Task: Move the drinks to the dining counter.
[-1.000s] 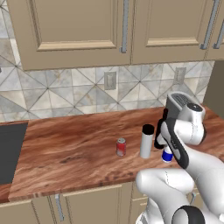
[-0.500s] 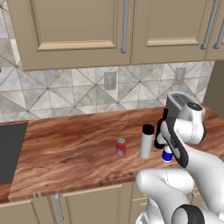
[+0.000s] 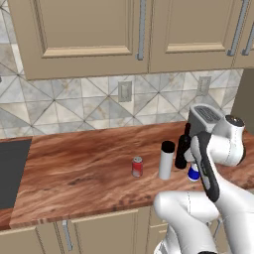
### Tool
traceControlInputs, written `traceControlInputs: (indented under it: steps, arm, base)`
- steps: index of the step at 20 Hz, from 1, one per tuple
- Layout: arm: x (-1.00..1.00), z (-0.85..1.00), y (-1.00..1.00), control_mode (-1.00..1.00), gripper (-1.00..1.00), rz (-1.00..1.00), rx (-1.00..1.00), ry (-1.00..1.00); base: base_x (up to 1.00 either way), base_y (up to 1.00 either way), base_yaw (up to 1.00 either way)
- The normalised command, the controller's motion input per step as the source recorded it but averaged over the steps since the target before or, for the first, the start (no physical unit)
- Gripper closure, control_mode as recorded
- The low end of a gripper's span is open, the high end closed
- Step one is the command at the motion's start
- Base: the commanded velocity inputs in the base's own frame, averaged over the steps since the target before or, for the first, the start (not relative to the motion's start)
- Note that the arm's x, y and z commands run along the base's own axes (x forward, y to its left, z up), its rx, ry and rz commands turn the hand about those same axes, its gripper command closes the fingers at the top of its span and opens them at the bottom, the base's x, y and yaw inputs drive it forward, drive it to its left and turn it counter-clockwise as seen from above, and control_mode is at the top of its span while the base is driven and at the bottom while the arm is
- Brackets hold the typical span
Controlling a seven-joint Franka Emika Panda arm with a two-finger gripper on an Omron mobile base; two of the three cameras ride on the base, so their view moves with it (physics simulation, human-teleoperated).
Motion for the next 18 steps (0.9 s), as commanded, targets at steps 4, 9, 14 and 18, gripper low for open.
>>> traceControlInputs:
  steps: [4,9,14,18]
  arm:
    - [-0.37,0.62,0.0,-1.0,1.0,0.0,0.01,-0.22]
    - [-0.54,0.71,0.0,-1.0,1.0,0.0,0.02,-0.26]
    - [-0.58,0.63,0.0,-1.0,1.0,0.01,0.02,-0.22]
    - [-0.53,0.42,0.03,-1.0,1.0,0.01,0.0,-0.14]
  base:
    - [0.0,0.0,0.0]
    - [0.0,0.0,0.0]
    - [0.0,0.0,0.0]
    - [0.0,0.0,0.0]
